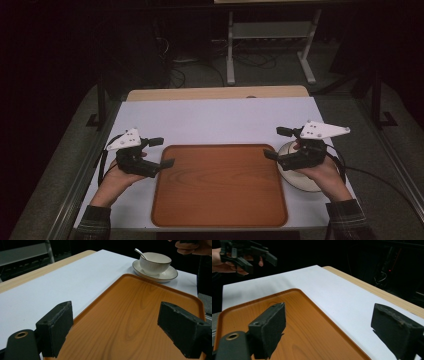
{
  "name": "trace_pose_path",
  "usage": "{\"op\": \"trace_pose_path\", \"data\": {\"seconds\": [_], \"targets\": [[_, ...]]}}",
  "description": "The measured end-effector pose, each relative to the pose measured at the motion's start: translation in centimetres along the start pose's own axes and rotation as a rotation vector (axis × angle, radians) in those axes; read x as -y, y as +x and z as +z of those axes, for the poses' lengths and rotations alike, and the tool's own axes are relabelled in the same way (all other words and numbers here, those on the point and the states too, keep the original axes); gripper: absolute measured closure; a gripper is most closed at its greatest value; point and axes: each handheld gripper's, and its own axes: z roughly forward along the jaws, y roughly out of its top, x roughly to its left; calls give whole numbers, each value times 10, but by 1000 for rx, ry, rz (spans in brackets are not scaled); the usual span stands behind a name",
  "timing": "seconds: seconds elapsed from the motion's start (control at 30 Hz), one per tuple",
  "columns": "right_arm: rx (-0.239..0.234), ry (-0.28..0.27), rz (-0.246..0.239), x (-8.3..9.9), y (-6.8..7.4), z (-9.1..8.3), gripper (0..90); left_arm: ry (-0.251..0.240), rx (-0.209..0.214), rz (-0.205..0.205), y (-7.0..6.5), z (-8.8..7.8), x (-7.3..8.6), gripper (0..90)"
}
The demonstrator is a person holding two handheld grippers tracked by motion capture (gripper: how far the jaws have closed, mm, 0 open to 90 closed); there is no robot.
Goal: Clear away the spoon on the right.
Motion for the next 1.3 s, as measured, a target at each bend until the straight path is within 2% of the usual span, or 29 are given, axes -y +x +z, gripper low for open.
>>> {"op": "trace_pose_path", "data": {"seconds": [0.2, 0.6, 0.77, 0.83, 0.87, 0.93, 0.97, 1.2, 1.3], "targets": [[21, 19, 15, 1, -5, -1, 151, 3, -5, -4, 1, 0, 1, 126], [37, 44, 29, 1, -17, -1, 292, 6, -12, -3, 0, -1, 2, 127], [46, 65, 27, 1, -22, 0, 385, 4, -26, -12, 0, -2, 3, 128], [47, 68, 30, 1, -22, 0, 394, 3, -27, -13, 0, -3, 3, 128], [49, 78, 26, 1, -23, 1, 433, 1, -29, -11, 0, -3, 2, 128], [50, 80, 29, 1, -24, 1, 445, 1, -29, -12, 0, -3, 2, 128], [49, 86, 28, 1, -26, 2, 491, 2, -32, -9, 0, -4, 2, 128], [54, 113, 33, 0, -30, 5, 601, 1, -48, -18, 2, -5, 3, 127], [58, 132, 43, -2, -34, 9, 676, -7, -58, -22, 2, -5, 4, 127]]}}
